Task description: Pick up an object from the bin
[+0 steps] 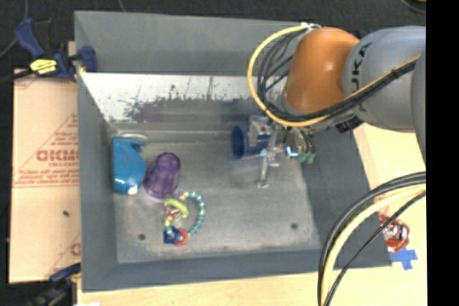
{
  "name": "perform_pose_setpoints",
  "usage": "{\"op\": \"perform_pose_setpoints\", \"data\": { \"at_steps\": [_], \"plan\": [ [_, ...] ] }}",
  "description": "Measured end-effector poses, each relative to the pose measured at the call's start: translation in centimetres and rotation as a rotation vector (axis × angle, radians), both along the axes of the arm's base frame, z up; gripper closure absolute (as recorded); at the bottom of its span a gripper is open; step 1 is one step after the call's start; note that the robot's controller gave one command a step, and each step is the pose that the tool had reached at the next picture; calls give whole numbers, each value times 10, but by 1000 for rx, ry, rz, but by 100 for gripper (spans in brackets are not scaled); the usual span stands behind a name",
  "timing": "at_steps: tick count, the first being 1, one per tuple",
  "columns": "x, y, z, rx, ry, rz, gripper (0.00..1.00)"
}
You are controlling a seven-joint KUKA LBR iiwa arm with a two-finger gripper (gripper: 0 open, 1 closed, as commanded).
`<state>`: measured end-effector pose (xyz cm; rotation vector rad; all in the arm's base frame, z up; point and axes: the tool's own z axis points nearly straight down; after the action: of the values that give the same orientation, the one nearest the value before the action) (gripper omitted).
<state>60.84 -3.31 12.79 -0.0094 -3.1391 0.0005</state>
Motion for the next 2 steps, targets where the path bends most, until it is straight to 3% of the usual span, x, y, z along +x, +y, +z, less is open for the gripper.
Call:
{"op": "perform_pose_setpoints", "data": {
  "at_steps": [1, 2],
  "plan": [
    [1, 0, 5, -1, -7, 1, 0],
    [47, 35, -11, 0, -14, 41, 0]
  ]
}}
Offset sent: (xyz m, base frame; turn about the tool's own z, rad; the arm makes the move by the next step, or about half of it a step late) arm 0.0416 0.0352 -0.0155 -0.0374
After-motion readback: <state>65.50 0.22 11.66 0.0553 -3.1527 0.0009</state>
